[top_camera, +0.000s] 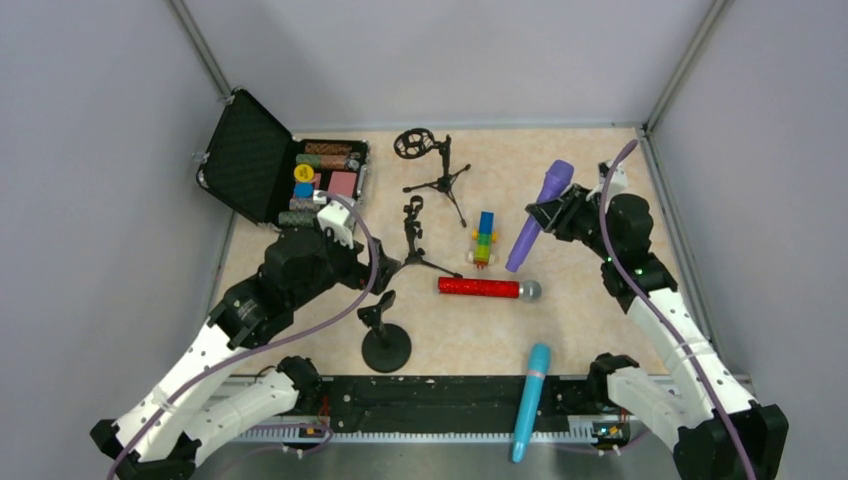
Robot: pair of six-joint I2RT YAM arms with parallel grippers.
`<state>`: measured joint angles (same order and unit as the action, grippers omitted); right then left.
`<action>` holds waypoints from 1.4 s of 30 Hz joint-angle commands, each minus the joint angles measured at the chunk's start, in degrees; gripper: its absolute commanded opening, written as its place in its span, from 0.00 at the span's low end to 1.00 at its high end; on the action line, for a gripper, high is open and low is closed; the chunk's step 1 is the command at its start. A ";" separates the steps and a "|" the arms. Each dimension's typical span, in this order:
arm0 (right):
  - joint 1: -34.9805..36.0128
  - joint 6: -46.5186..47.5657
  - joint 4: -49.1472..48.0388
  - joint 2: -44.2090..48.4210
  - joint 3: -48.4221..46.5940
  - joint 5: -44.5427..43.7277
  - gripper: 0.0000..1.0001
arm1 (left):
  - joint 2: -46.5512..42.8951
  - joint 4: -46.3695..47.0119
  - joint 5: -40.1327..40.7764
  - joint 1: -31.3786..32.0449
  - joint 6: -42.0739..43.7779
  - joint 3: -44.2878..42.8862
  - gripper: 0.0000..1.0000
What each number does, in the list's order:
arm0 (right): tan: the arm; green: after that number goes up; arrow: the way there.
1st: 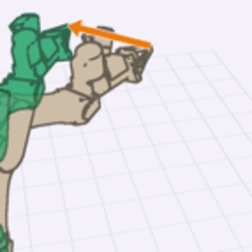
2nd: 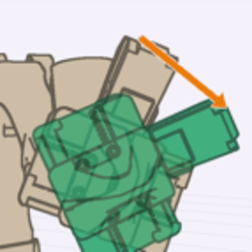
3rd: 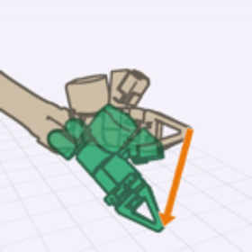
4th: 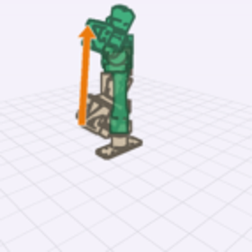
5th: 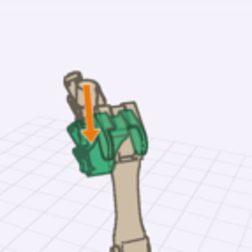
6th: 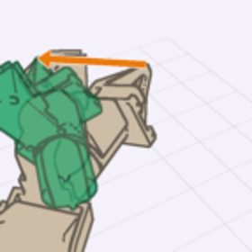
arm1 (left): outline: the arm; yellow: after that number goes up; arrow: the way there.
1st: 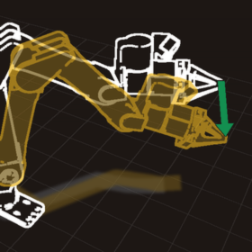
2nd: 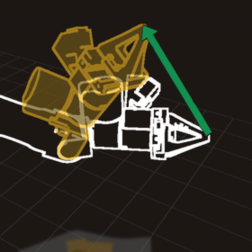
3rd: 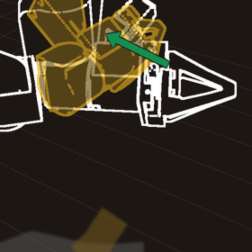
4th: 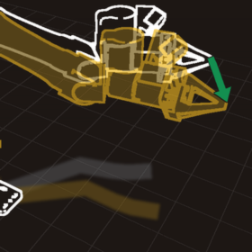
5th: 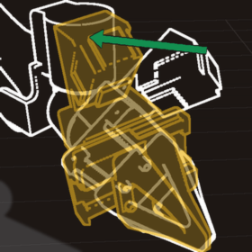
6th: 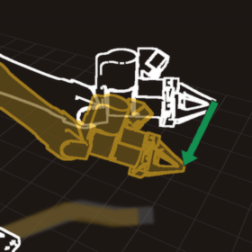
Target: Attach the microphones to the stand
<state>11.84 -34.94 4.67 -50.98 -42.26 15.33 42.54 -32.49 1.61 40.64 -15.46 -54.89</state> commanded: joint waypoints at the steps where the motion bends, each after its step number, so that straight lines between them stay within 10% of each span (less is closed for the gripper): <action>1: -0.24 -0.95 -4.15 -0.01 0.84 2.58 0.00 | -1.79 -8.34 1.13 -0.06 -4.68 -0.71 0.94; 42: -0.24 0.68 -5.93 -2.44 3.68 3.30 0.00 | 20.89 -33.92 8.31 12.44 0.29 -18.04 0.60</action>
<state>11.84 -35.00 2.31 -53.34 -38.48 18.09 62.06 -63.31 7.73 52.71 -16.27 -69.67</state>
